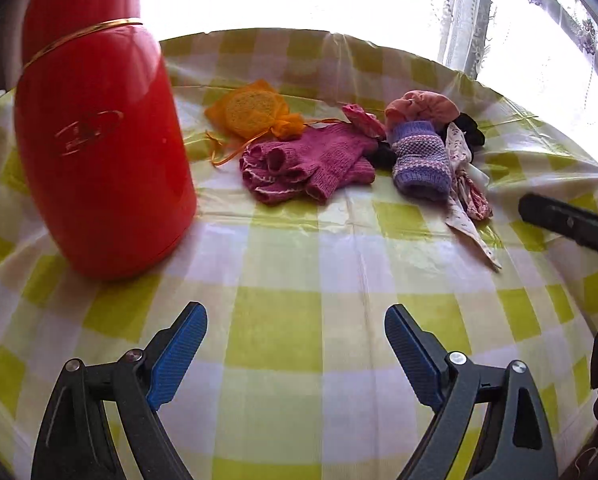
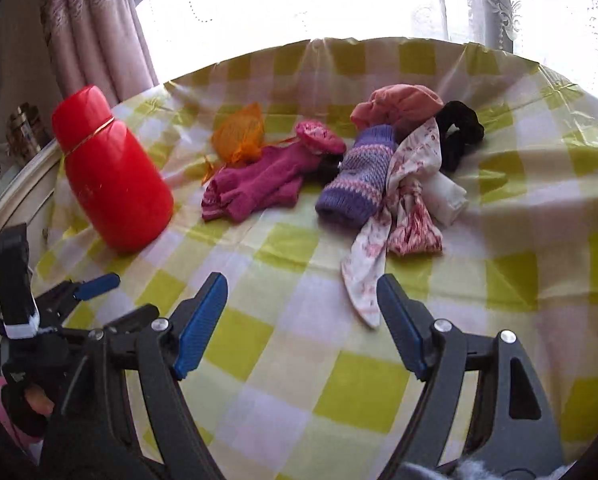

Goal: Organize soft objects
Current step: 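Grasp the purple knit sock with the right tool and lift it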

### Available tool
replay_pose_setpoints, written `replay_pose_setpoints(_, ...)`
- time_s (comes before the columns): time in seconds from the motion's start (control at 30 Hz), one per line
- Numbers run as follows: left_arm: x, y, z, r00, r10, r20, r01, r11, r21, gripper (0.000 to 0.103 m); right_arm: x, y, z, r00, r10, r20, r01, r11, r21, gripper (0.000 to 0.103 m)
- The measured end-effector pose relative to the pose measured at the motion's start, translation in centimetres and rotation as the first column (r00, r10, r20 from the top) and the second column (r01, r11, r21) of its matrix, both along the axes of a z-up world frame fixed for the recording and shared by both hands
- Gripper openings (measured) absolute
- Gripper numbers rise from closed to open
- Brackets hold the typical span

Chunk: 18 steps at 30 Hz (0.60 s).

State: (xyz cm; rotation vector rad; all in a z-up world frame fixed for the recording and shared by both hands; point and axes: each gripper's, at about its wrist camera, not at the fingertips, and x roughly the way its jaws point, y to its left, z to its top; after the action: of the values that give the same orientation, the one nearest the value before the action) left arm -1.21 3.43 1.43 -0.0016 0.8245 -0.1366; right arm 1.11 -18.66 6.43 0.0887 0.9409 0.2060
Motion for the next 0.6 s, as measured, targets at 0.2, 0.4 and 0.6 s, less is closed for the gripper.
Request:
replay_pose_setpoints(0.2,2.0,0.0,-1.7,0.996,-0.014,-0.087,0.010,0.999,-0.045,0.093,11.2,0.3,-2.2,0.999,-0.028,0.024,0.031,0.992,-0.120,0.081)
replay_pose_setpoints(0.4,2.0,0.2,-1.8,0.996,-0.029,-0.088,0.022,0.997,-0.072,0.097,17.5,2.2,-8.4,0.990,-0.015,-0.140,-0.039,0.927,-0.374,0.068)
replay_pose_setpoints(0.6,2.0,-0.1,-1.9,0.995,-0.032,-0.091,0.027,0.998,-0.062,0.099,7.4,0.4,1.1,0.989,0.047,0.141,-0.029,0.991,-0.131,0.019)
